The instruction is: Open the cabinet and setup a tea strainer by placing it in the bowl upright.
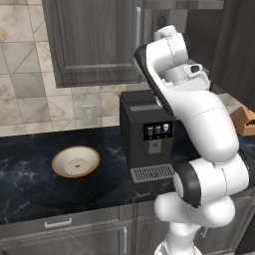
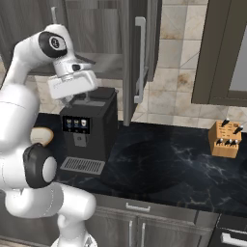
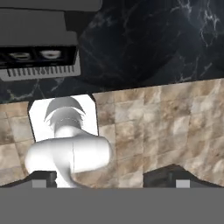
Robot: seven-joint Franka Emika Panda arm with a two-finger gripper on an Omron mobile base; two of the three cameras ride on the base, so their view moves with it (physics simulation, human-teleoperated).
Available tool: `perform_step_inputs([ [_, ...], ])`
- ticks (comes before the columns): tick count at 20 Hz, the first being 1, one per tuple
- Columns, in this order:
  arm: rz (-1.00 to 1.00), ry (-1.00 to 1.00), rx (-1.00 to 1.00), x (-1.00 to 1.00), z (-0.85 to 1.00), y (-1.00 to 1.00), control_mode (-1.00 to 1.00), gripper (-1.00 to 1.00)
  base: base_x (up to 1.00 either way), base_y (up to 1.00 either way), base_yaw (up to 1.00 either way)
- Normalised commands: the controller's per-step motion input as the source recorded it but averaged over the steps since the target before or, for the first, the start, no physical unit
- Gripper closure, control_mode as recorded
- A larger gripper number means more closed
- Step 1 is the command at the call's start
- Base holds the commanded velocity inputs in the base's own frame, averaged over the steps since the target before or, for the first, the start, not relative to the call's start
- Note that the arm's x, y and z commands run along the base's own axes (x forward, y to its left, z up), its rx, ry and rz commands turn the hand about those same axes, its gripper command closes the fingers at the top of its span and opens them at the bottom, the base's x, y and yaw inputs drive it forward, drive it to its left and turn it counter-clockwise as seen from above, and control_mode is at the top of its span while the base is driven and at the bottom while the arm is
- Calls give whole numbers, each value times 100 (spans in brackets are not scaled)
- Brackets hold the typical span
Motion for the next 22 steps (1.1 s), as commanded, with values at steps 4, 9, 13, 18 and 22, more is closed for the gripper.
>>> perform_step_inputs([
  [4,-23,-85,15,-5,12,45,-100,-100,0,0,0],
  [9,2,-77,1,0,51,10,-100,-100,0,0,0],
  [13,10,-64,-8,0,66,5,-100,-100,0,0,0],
  [18,8,-51,-3,12,61,36,-100,-100,0,0,0],
  [22,1,-11,0,31,28,16,-100,-100,0,0,0],
])
